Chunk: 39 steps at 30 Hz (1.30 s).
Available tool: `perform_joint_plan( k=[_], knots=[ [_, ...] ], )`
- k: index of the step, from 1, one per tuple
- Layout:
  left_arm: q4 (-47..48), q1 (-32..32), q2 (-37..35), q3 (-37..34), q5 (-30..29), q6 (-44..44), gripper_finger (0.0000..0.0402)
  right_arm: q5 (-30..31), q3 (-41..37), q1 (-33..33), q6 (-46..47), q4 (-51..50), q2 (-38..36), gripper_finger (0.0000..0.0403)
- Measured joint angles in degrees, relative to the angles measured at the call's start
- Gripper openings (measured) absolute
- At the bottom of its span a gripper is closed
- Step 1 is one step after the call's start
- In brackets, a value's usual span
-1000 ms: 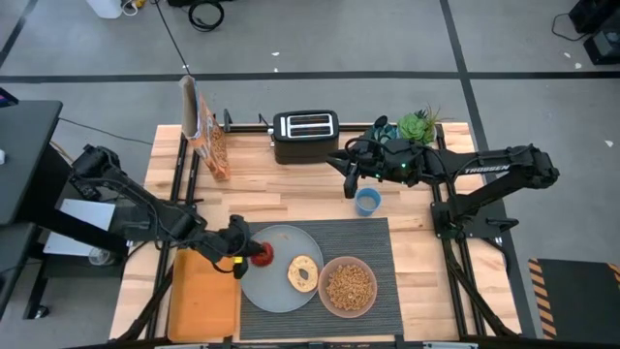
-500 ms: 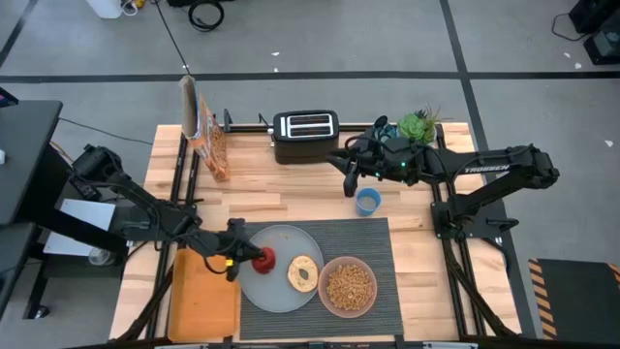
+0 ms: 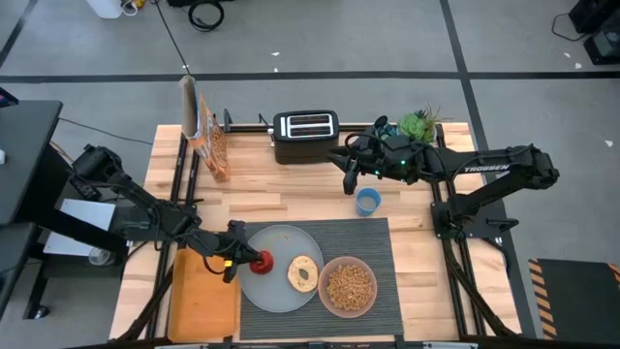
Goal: Arrange a breakfast setting
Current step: Put the red apple on the gray plate
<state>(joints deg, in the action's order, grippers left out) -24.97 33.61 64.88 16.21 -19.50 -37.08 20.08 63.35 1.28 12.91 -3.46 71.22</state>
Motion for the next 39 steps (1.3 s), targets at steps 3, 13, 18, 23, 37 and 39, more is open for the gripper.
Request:
perform_joint_plan(
  k=[3, 13, 18, 23, 37, 39],
  knots=[
    [-0.18, 0.00, 0.00, 0.00, 0.78, 0.19, 0.0019, 0.00, -0.01, 0.00, 0.02, 0.00, 0.00, 0.0103],
    [-3.16, -0.04, 1.49, 0.02, -0.01, 1.77, 0.0020, 0.00, -0.01, 0.00, 0.04, 0.52, 0.00, 0.0103],
    [-13.47, -0.04, 7.25, 0.09, -0.11, 1.82, 0.0020, 0.00, 0.00, 0.00, 0.14, 0.76, 0.00, 0.0103],
    [-15.72, 0.04, 11.42, 0.09, -0.11, 0.10, 0.0020, -0.02, 0.00, -0.02, 0.56, 0.76, 0.00, 0.0103],
    [-16.31, 0.06, 13.40, 0.13, 0.15, -1.11, 0.0035, -0.68, -0.02, -0.07, 0.57, 0.81, 0.00, 0.0103],
    [-16.46, 0.04, 13.40, 0.13, 0.16, -0.78, 0.0055, -0.70, -0.02, -0.07, 0.59, 0.83, 0.00, 0.0103]
  ],
)
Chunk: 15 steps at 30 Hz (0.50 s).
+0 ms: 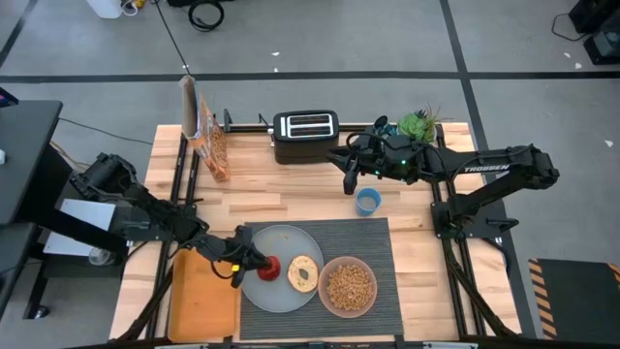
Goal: Arrange a breakfast setting
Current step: Put the red apple on the gray plate
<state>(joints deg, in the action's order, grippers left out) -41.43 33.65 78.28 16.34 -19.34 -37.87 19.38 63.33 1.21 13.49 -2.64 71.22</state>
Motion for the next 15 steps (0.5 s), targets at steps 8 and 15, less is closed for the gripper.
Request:
perform_joint_plan(
  k=[8, 15],
  knots=[
    [-0.67, 0.00, -1.05, -0.02, 1.60, 2.25, 0.0161, -0.01, 0.02, -0.73, 0.00, -0.04, 0.00, 0.0103],
    [-0.51, -0.09, -1.95, 0.28, 2.53, 3.73, 0.0214, 0.00, 0.02, -0.81, -0.10, -0.35, 0.00, 0.0103]
  ],
)
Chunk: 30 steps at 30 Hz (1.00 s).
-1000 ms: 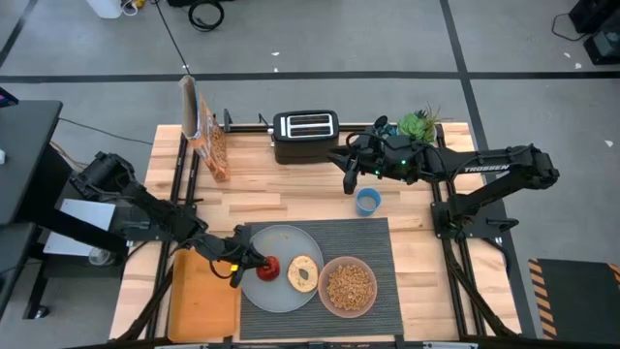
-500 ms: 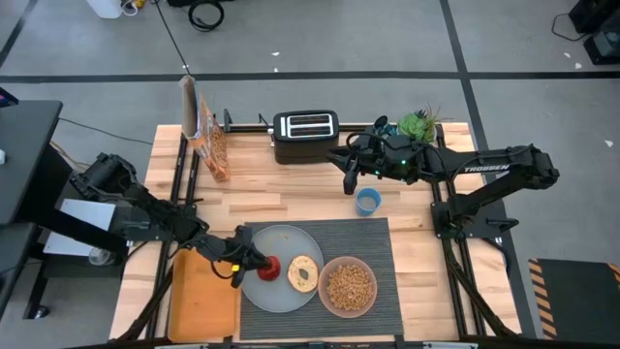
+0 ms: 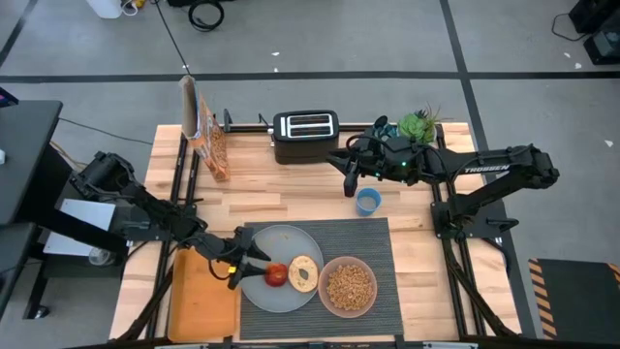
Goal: Arrange a breakfast setting
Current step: Put the red apple on the gray plate
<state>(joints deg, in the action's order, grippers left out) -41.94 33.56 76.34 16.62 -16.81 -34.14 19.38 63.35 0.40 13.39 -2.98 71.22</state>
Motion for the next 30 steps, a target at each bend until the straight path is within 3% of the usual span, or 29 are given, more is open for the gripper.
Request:
perform_joint_plan(
  k=[10, 12, 15, 22, 30],
  knots=[
    [-4.41, 0.00, -0.15, 0.38, 0.01, -1.66, 0.0217, 0.00, 0.00, 0.00, 0.11, -0.57, 0.00, 0.0103],
    [-1.63, -0.25, -0.78, 2.97, 0.14, -1.72, 0.0217, 0.00, -0.01, 0.04, 0.11, -0.63, 0.00, 0.0103],
    [12.54, -2.03, -1.74, 10.57, 3.88, -1.78, 0.0214, 0.00, 0.00, 0.27, 1.40, -1.02, 0.00, 0.0103],
    [53.48, -6.24, 0.23, 32.00, 18.09, 9.44, 0.0200, -4.04, 0.00, 1.62, 7.65, -7.94, 0.00, 0.0103],
    [72.30, -14.02, 7.16, 44.18, 28.32, 10.78, 0.0186, -1.91, -0.02, 1.94, 12.14, -12.71, -0.02, 0.0103]
  ],
)
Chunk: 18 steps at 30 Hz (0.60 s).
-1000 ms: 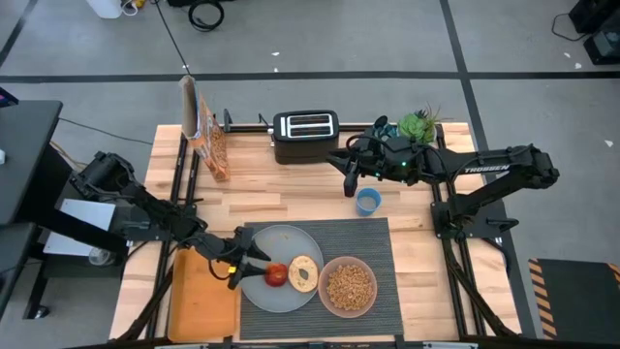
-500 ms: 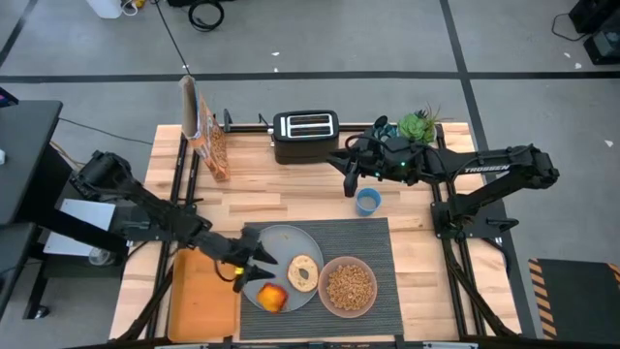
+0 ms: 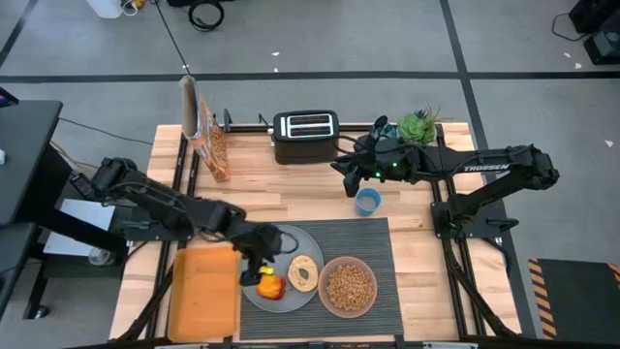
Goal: Arrange a breakfast setting
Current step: Put the red apple on the gray plate
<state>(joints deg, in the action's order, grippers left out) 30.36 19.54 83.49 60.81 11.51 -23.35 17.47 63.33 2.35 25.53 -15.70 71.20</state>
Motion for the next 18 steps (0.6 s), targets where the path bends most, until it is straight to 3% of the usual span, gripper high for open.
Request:
perform_joint_plan(
  k=[5, 11, 16, 18],
  knots=[
    [2.90, -3.80, 6.76, 6.64, 8.95, -0.28, 0.0185, -1.06, 0.02, 0.00, 6.03, -5.33, 0.00, 0.0103],
    [8.00, -3.45, 12.04, 12.20, 9.54, 3.87, 0.0185, 0.29, 0.22, -1.60, 16.27, -15.14, 0.00, 0.0103],
    [8.94, -2.91, 12.32, 12.13, 14.66, 12.61, 0.0185, 1.72, 0.28, -2.64, 17.02, -14.47, 0.00, 0.0103],
    [9.39, -3.31, 12.32, 12.01, 14.07, 15.03, 0.0185, 0.91, 0.28, -2.30, 16.24, -14.35, 0.00, 0.0103]
  ],
)
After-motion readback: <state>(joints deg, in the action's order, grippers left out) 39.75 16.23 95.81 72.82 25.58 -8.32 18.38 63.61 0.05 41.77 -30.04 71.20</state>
